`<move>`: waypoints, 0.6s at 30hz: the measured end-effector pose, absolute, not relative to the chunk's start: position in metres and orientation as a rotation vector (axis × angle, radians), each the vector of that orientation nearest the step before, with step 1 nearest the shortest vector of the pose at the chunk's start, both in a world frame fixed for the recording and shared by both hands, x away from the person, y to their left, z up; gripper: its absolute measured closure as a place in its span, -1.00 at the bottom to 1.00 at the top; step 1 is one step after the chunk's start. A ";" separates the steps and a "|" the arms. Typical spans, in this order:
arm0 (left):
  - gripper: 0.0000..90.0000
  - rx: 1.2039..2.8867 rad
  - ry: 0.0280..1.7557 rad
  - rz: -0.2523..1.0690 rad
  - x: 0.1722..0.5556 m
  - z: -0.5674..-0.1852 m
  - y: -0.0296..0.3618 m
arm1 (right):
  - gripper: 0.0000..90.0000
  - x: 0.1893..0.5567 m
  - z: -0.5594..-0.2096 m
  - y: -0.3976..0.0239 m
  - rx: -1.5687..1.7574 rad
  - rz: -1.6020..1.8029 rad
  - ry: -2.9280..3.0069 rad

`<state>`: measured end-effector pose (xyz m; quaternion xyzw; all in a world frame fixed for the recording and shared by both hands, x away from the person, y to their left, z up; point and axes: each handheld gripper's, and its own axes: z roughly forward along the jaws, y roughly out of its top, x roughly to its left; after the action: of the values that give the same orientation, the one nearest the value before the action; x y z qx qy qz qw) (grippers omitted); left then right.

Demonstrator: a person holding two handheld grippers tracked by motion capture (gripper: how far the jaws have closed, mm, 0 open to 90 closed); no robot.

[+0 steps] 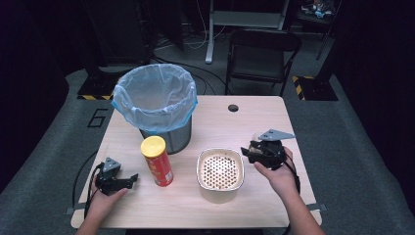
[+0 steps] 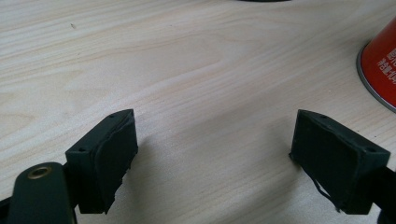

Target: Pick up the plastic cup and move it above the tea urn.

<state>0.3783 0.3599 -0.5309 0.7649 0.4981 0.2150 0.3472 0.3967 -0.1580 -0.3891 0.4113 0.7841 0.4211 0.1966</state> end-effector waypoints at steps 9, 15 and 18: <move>-0.68 1.994 1.290 0.556 0.378 -0.530 0.361 | -0.43 0.421 -0.400 -0.201 1.165 1.039 2.120; -0.68 1.995 1.290 0.554 0.378 -0.530 0.361 | -0.59 0.437 -0.416 -0.206 1.171 0.994 2.163; -0.68 1.991 1.290 0.558 0.378 -0.530 0.360 | -0.65 0.446 -0.423 -0.206 1.156 0.977 2.189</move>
<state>0.3782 0.3604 -0.5303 0.7668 0.4969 0.2149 0.3450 0.4460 -0.2062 -0.4226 0.4220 0.7989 0.3567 0.2377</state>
